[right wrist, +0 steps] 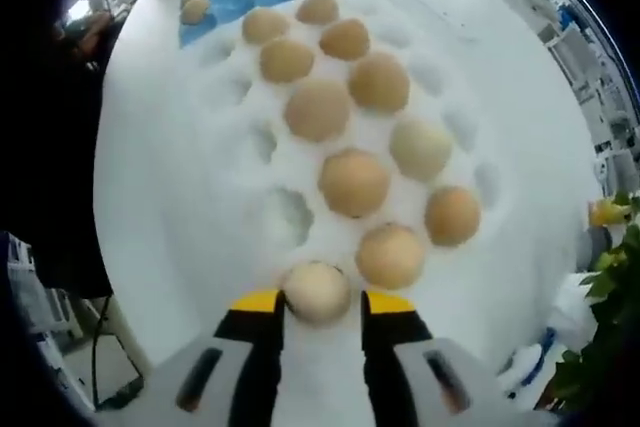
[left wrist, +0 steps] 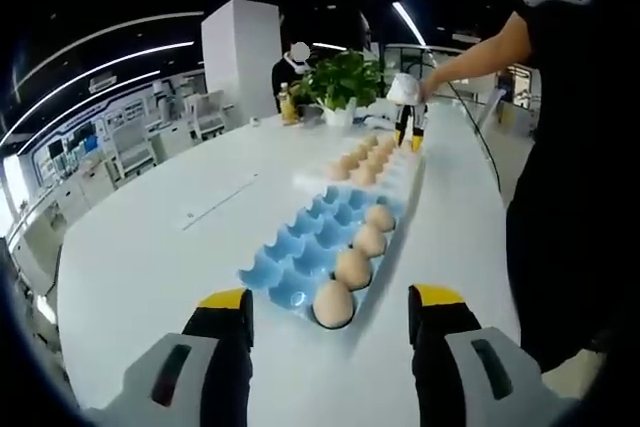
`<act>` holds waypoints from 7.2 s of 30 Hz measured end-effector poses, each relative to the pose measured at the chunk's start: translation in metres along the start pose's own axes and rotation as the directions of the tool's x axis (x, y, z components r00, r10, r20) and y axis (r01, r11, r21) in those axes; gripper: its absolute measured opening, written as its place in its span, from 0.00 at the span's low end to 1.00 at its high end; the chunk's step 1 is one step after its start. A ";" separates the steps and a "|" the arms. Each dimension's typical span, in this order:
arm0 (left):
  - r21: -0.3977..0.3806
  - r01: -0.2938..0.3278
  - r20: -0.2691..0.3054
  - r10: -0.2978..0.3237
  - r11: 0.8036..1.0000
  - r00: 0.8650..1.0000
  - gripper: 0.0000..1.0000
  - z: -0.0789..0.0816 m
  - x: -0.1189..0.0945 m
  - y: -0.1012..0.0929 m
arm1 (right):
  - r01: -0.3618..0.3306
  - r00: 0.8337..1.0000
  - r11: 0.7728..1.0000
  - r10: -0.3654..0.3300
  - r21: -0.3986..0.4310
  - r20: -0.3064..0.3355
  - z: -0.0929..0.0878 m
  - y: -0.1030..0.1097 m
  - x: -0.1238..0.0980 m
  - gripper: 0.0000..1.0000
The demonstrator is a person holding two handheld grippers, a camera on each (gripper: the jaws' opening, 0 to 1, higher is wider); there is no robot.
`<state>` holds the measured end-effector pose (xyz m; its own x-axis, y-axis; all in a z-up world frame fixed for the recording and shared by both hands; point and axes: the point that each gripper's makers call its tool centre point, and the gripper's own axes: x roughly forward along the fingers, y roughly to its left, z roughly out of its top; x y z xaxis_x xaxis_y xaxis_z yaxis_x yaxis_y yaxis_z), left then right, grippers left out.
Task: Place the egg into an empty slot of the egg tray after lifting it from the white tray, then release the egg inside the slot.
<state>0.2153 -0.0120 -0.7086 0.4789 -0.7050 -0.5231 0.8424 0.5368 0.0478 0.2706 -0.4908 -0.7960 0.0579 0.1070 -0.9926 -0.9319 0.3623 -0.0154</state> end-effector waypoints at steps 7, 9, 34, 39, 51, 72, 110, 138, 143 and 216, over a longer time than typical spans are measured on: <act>-0.010 -0.006 -0.002 0.006 1.000 1.000 0.62 -0.001 0.000 0.002 | 0.084 0.996 0.986 -0.079 -0.143 0.043 0.004 0.004 -0.003 0.26; -0.010 -0.013 0.008 0.013 1.000 1.000 0.62 0.002 0.002 0.004 | 0.067 0.997 0.987 -0.063 -0.148 0.035 0.004 0.005 -0.003 0.26; -0.006 -0.030 0.015 0.030 1.000 0.999 0.61 -0.003 -0.001 0.008 | 0.072 0.997 0.997 -0.071 -0.026 0.026 0.001 0.006 -0.029 0.24; -0.002 -0.020 0.014 0.020 1.000 1.000 0.62 -0.007 0.000 0.004 | 0.087 0.995 0.996 -0.086 -0.014 0.040 0.004 0.009 -0.037 0.24; 0.003 -0.020 -0.003 0.020 1.000 1.000 0.74 -0.010 0.003 0.005 | 0.090 0.995 0.996 -0.090 -0.012 0.046 0.006 0.013 -0.040 0.24; -0.013 -0.019 0.000 0.019 1.000 1.000 0.79 -0.009 0.005 0.005 | 0.079 0.993 0.994 -0.072 -0.079 0.090 0.035 0.028 -0.043 0.24; -0.033 -0.016 0.005 0.016 0.999 1.000 0.75 -0.010 -0.001 0.001 | 0.005 0.975 0.936 0.074 -0.353 0.210 0.161 0.077 -0.030 0.24; -0.030 -0.022 0.001 0.022 0.999 1.000 0.75 -0.013 -0.001 0.001 | -0.041 0.951 0.884 0.178 -0.467 0.254 0.228 0.118 -0.010 0.24; -0.031 -0.020 -0.001 0.020 0.999 1.000 0.74 -0.014 -0.001 0.001 | -0.043 0.952 0.874 0.184 -0.485 0.247 0.233 0.122 -0.004 0.24; 0.000 -0.009 -0.023 0.009 1.000 1.000 0.71 -0.006 -0.001 -0.001 | -0.091 0.931 0.872 0.247 -0.481 0.271 0.245 0.132 0.027 0.26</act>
<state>0.2125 -0.0088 -0.7131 0.4802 -0.6894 -0.5424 0.8384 0.5426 0.0527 0.2366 -0.2133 -0.7958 -0.0790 0.4394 -0.8948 -0.9901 -0.1387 0.0193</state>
